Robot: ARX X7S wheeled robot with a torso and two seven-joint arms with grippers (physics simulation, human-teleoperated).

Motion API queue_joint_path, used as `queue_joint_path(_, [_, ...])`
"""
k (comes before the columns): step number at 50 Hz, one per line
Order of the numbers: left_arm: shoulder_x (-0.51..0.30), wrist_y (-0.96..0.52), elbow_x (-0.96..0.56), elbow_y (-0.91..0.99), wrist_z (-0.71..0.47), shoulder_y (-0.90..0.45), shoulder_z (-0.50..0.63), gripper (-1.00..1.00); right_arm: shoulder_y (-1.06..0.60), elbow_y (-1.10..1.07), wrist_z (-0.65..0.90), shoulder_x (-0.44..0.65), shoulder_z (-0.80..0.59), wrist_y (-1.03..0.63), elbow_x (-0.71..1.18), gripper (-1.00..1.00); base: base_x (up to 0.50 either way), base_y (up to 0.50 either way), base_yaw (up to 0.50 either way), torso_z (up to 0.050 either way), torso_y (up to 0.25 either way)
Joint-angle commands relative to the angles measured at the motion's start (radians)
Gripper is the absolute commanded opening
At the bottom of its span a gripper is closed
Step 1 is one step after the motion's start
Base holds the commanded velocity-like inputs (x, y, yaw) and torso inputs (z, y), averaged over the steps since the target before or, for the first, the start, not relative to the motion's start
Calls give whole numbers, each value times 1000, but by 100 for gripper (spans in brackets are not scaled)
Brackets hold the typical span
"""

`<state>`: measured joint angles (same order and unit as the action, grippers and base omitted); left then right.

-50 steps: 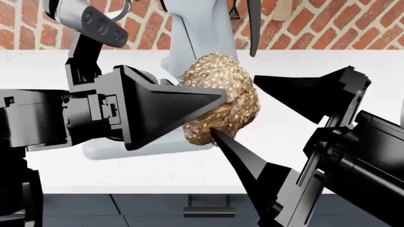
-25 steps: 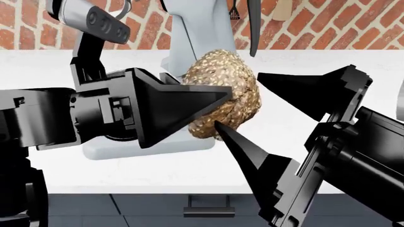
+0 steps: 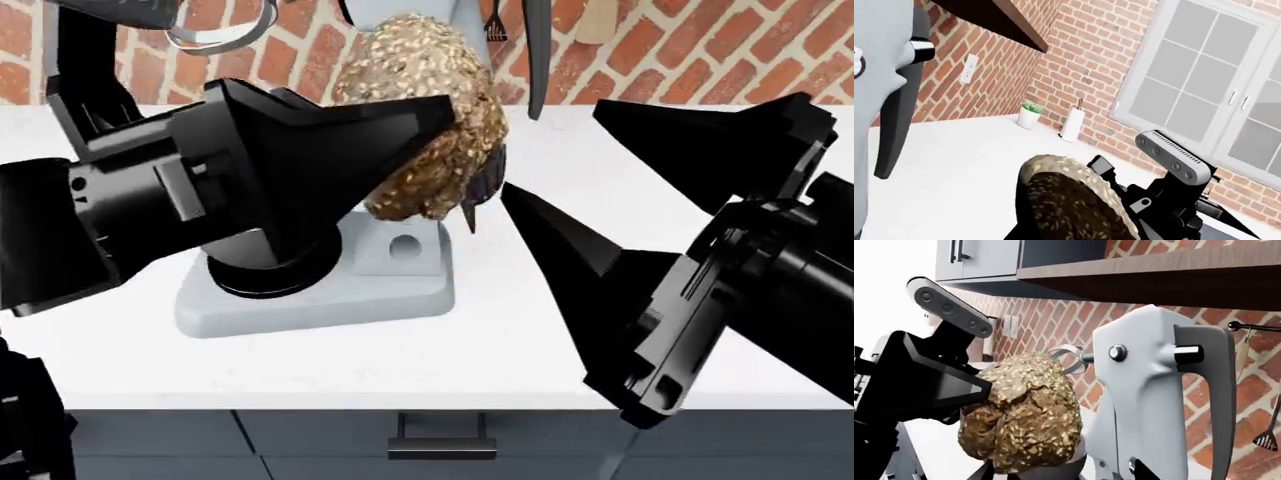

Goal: Place the bread in the stand mixer bowl.

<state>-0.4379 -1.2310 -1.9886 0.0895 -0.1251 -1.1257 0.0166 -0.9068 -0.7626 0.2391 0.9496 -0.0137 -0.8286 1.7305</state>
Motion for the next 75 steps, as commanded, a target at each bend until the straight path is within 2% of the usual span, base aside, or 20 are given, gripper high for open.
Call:
queue_joint_path(1, [-77, 112, -111, 139, -183, -24, -77, -100, 55, 21, -29, 3, 37, 17, -40, 100, 0, 0, 0, 0, 0])
queue_joint_path(10, [-227, 215, -232, 326, -475, -25, -98, -100, 104, 65, -32, -7, 63, 40, -80, 100, 0, 0, 0, 0, 0])
queue_joint_path(15, [-302, 257, -262, 342, -591, -59, -90, -100, 97, 81, -27, -24, 44, 37, -106, 100, 0, 0, 0, 0, 0])
queue_joint_path(21, [-352, 253, -298, 344, -632, -95, -69, -100, 71, 98, -1, -29, 30, 34, -102, 100, 0, 0, 0, 2, 2])
queue_joint_path(29, [-388, 257, -245, 342, -695, -109, -51, -100, 80, 103, 30, -26, 31, 35, -115, 100, 0, 0, 0, 0, 0])
queue_joint_path(34, [-388, 259, -185, 306, -714, -106, -37, -100, 79, 108, 36, -20, 27, 30, -121, 100, 0, 0, 0, 0, 0])
queue_joint_path(37, [-371, 252, -148, 295, -699, -97, -27, -100, 71, 132, 99, -23, 11, 21, -138, 100, 0, 0, 0, 0, 0])
queue_joint_path(39, [-367, 251, -136, 292, -699, -96, -22, -100, 86, 126, 68, -21, 20, 27, -138, 100, 0, 0, 0, 0, 0])
queue_joint_path(43, [-358, 250, -123, 287, -699, -89, -10, -100, 83, 150, 130, -22, 11, 23, -144, 100, 0, 0, 0, 0, 0])
queue_joint_path(50, [-341, 247, -106, 257, -695, -91, 18, -100, 97, 174, 133, -13, 11, 20, -155, 100, 0, 0, 0, 0, 0])
queue_joint_path(54, [-328, 226, -76, 194, -738, -124, 94, -100, 96, 187, 129, -13, 13, 23, -154, 100, 0, 0, 0, 0, 0])
queue_joint_path(66, [-305, 204, 2, 124, -717, -137, 151, -100, 98, 184, 129, -12, 16, 26, -150, 100, 0, 0, 0, 0, 1])
queue_joint_path(75, [-301, 201, 5, 94, -732, -147, 174, -100, 103, 183, 127, -14, 17, 30, -153, 100, 0, 0, 0, 0, 0])
